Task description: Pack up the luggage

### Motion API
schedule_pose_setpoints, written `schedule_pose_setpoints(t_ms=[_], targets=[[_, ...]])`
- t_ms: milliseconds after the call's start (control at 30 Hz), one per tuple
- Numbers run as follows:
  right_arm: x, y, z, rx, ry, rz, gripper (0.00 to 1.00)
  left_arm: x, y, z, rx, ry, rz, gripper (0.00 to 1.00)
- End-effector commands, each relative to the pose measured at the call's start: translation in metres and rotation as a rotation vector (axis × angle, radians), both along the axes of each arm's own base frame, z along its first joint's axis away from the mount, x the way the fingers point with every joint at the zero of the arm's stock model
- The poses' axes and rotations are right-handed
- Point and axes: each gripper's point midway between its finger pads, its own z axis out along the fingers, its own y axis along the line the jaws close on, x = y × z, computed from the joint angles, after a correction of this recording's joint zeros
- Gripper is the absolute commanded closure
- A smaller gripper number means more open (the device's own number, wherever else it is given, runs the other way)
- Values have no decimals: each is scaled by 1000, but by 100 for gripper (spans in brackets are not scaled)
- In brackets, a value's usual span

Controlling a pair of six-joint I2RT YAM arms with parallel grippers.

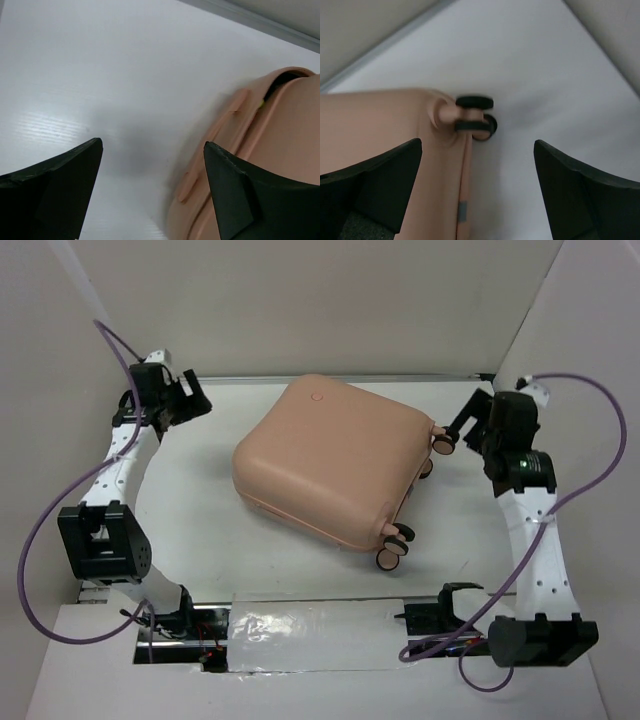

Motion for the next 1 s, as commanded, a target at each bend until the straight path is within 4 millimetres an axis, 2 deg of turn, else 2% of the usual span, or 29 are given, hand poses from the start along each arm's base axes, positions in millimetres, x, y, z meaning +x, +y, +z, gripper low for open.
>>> schedule_pose_setpoints(t_ms=[0,33,67,133,167,200,267,300,333,433,500,533,600,667,700,733,767,833,867,900,933,967], targets=[[-45,15,-26,160,37,-31,1,4,11,0,-106,-37,-5,6],[-52,15,-35,169,56,-38,2,4,9,-9,-97,-18,-24,6],[-62,15,-61,184,125,-65,2,6,10,-15,-79,-8,-35,6],[-72,11,-88,174,194,-106,2,6,13,-37,-74,62,-27,6],[-80,9,-115,183,260,-136,2,7,7,-43,-80,76,-45,7],[-84,9,-128,182,291,-139,2,6,-2,-49,-82,98,-62,7],[-85,8,-147,184,316,-156,2,0,-13,-68,-78,130,-78,7],[-90,9,-169,202,358,-177,2,-2,-19,-73,-78,135,-92,7],[-89,12,-180,206,374,-174,2,-4,-31,-82,-77,157,-117,7],[-78,21,-212,234,400,-168,2,-6,-56,-99,-72,190,-181,8],[-56,29,-212,274,373,-139,2,-10,-69,-117,-73,238,-225,9],[-49,35,-224,274,414,-131,2,-14,-81,-118,-76,251,-254,10],[-29,49,-224,248,400,-91,2,-23,-93,-132,-78,286,-297,11],[-7,66,-222,211,402,-54,1,-35,-114,-134,-90,279,-375,13],[1,75,-220,201,399,-26,1,-40,-121,-133,-95,274,-396,13],[13,83,-210,189,376,7,1,-47,-132,-126,-79,246,-435,13],[19,95,-215,174,385,33,1,-56,-139,-130,-78,243,-469,13],[40,109,-201,163,336,79,1,-66,-150,-127,-74,219,-500,13],[47,116,-206,159,344,89,1,-73,-158,-126,-72,210,-523,13],[51,126,-203,157,340,112,1,-78,-158,-122,-86,195,-514,13],[61,133,-191,152,314,133,1,-83,-161,-121,-101,197,-511,13],[67,140,-192,149,318,145,1,-85,-163,-117,-114,182,-516,13]])
